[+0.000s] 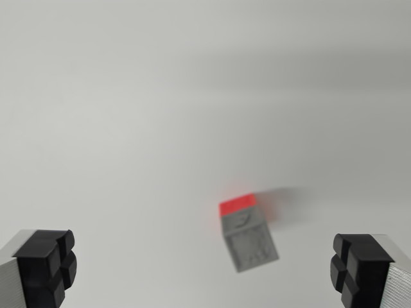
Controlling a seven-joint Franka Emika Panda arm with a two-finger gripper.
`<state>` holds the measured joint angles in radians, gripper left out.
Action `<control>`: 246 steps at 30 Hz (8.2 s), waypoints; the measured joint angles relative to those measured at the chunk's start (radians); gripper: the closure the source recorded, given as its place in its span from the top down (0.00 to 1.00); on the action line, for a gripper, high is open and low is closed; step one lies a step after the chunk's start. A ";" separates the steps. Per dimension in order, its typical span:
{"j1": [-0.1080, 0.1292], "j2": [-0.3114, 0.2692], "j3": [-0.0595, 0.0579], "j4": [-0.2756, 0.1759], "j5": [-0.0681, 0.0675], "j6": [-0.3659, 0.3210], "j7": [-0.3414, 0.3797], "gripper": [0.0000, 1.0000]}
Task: Destack cube
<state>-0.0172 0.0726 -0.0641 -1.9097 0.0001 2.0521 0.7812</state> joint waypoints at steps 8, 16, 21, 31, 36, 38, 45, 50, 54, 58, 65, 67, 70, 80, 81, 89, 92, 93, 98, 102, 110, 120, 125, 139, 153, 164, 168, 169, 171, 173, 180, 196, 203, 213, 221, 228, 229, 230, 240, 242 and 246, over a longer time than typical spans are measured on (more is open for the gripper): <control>0.000 -0.001 -0.001 -0.011 0.000 0.007 -0.007 1.00; -0.001 -0.007 -0.003 -0.040 0.000 0.027 -0.026 1.00; -0.001 -0.014 -0.006 -0.064 0.000 0.042 -0.041 1.00; -0.004 -0.026 -0.010 -0.119 0.000 0.079 -0.081 1.00; -0.006 -0.033 -0.013 -0.156 0.000 0.104 -0.108 1.00; -0.007 -0.035 -0.014 -0.168 0.000 0.113 -0.117 1.00; -0.009 -0.044 -0.020 -0.220 0.000 0.151 -0.158 1.00; -0.011 -0.048 -0.025 -0.261 0.001 0.183 -0.192 1.00; -0.013 -0.051 -0.029 -0.292 0.001 0.208 -0.220 1.00; -0.013 -0.053 -0.034 -0.322 0.001 0.233 -0.246 1.00; -0.014 -0.053 -0.044 -0.374 0.002 0.279 -0.295 1.00; -0.014 -0.053 -0.047 -0.392 0.003 0.294 -0.313 1.00; -0.016 -0.053 -0.051 -0.416 0.004 0.317 -0.337 1.00; -0.023 -0.042 -0.063 -0.494 0.007 0.395 -0.421 1.00; -0.024 -0.040 -0.065 -0.503 0.007 0.404 -0.432 1.00; -0.034 -0.019 -0.072 -0.557 0.010 0.470 -0.501 1.00; -0.038 -0.011 -0.074 -0.575 0.012 0.494 -0.528 1.00; -0.038 -0.009 -0.074 -0.579 0.013 0.500 -0.533 1.00; -0.045 0.011 -0.077 -0.607 0.017 0.541 -0.573 1.00; -0.046 0.034 -0.077 -0.609 0.025 0.567 -0.582 1.00; -0.047 0.121 -0.071 -0.608 0.054 0.649 -0.603 1.00; -0.051 0.195 -0.061 -0.602 0.083 0.717 -0.624 1.00; -0.054 0.218 -0.057 -0.599 0.092 0.738 -0.631 1.00; -0.056 0.227 -0.054 -0.597 0.094 0.746 -0.633 0.00; -0.056 0.227 -0.054 -0.597 0.094 0.746 -0.634 0.00; -0.056 0.227 -0.054 -0.597 0.094 0.746 -0.634 0.00; -0.056 0.224 -0.054 -0.597 0.094 0.743 -0.633 0.00; -0.056 0.221 -0.054 -0.597 0.093 0.741 -0.633 0.00; -0.055 0.215 -0.055 -0.598 0.092 0.737 -0.632 0.00; -0.054 0.209 -0.057 -0.599 0.091 0.733 -0.632 0.00; -0.050 0.182 -0.063 -0.602 0.084 0.710 -0.627 0.00; -0.047 0.078 -0.074 -0.609 0.048 0.618 -0.603 0.00; -0.046 0.036 -0.075 -0.611 0.036 0.583 -0.586 0.00; -0.022 0.035 -0.068 -0.632 0.034 0.592 -0.532 0.00; 0.000 0.031 -0.064 -0.649 0.032 0.604 -0.485 0.00; 0.018 0.028 -0.061 -0.663 0.031 0.615 -0.446 0.00; 0.021 0.027 -0.060 -0.665 0.031 0.617 -0.439 0.00; 0.024 0.027 -0.060 -0.667 0.031 0.619 -0.431 0.00; 0.052 0.023 -0.055 -0.686 0.029 0.634 -0.374 0.00; 0.059 0.023 -0.053 -0.690 0.029 0.637 -0.358 0.00; 0.070 0.022 -0.050 -0.697 0.029 0.642 -0.336 0.00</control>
<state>0.0526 0.0941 -0.1142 -2.6065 0.0288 2.6942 0.4455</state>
